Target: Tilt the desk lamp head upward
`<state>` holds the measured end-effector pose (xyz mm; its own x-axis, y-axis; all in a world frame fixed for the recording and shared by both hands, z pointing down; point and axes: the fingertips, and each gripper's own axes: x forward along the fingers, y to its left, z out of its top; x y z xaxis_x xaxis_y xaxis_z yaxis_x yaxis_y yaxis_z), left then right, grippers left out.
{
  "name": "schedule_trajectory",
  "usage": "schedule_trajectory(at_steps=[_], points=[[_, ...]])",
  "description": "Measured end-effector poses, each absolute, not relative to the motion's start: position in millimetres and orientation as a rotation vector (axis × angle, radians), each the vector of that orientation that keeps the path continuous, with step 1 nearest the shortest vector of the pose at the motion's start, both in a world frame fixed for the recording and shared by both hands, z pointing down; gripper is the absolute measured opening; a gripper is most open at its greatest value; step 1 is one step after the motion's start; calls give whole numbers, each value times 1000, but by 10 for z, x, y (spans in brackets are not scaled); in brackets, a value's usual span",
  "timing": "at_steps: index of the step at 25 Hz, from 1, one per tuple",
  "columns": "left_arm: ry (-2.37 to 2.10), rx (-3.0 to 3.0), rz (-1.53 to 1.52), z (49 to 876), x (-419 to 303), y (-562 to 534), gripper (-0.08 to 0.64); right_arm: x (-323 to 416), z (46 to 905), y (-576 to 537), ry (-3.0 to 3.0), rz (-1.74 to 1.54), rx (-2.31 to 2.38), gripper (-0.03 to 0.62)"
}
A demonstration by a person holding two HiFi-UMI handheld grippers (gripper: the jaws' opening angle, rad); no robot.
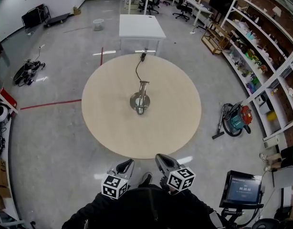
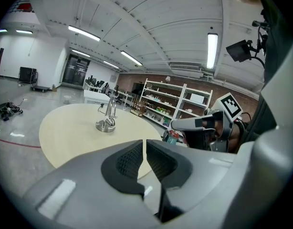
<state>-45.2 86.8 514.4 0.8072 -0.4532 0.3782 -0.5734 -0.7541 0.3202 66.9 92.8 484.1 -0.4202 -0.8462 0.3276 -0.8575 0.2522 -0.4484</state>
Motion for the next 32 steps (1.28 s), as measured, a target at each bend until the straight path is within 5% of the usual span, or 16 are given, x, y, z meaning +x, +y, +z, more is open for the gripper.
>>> schedule_trajectory(at_steps=[10, 32], points=[[-862, 2564, 370, 5036, 183, 607, 29, 1408, 4793, 607, -2518, 868, 1631, 6], [-799, 2546, 434, 5182, 248, -368, 29, 1527, 5040, -251, -2432, 963, 1704, 6]])
